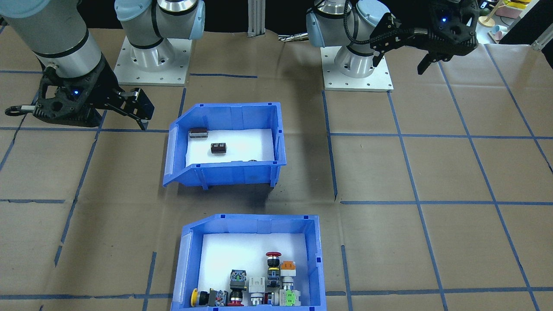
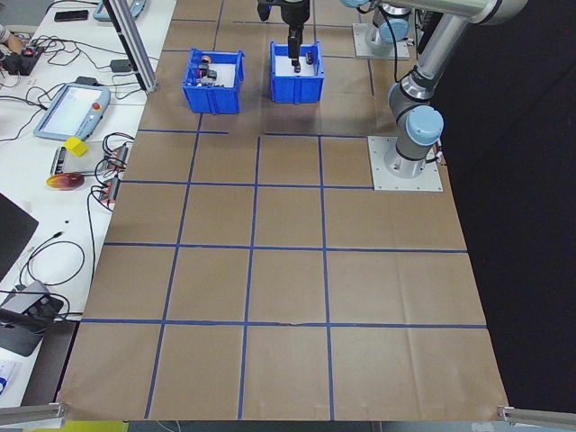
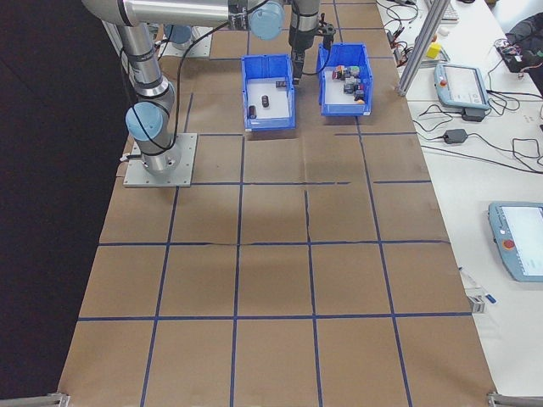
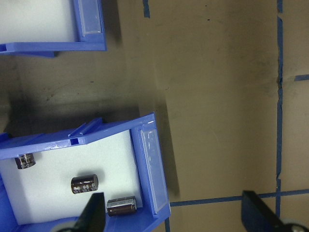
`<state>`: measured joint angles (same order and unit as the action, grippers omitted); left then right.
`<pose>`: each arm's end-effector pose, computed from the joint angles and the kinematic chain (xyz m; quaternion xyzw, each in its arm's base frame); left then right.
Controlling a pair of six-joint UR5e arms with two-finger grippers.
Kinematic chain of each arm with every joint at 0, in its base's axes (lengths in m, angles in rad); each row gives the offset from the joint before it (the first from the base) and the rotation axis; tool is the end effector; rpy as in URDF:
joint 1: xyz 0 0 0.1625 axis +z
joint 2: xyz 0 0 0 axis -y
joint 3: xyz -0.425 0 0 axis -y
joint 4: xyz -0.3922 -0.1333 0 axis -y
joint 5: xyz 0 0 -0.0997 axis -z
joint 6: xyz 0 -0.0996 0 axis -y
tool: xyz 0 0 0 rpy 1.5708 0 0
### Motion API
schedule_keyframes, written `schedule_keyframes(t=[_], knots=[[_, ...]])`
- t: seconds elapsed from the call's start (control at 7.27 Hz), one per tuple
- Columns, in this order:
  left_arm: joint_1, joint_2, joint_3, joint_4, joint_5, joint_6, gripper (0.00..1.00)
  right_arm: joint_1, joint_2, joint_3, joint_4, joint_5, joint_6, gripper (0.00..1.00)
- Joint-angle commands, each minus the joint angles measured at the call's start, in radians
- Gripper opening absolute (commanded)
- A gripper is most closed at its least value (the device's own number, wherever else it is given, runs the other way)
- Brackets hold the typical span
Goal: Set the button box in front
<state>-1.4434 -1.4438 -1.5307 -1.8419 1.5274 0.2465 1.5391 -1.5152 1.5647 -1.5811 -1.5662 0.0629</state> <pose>-0.0829 -0.4358 0.5400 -0.0583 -0.9967 -0.0470 0.0309 0.1175 -0.5150 0.4640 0.0473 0.9987 0.0196 0.0020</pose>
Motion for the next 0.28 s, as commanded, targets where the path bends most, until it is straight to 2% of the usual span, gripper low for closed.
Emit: schedule_keyframes(t=[0.0,0.14], knots=[[0.001,0.003,-0.034,0.009,-0.001,0.002,0.99,0.000,0.001,0.000,-0.002,0.000,0.000,1.00],[0.000,0.005,-0.026,0.010,0.000,0.004,0.99,0.000,0.001,0.000,-0.002,0.000,0.000,1.00]])
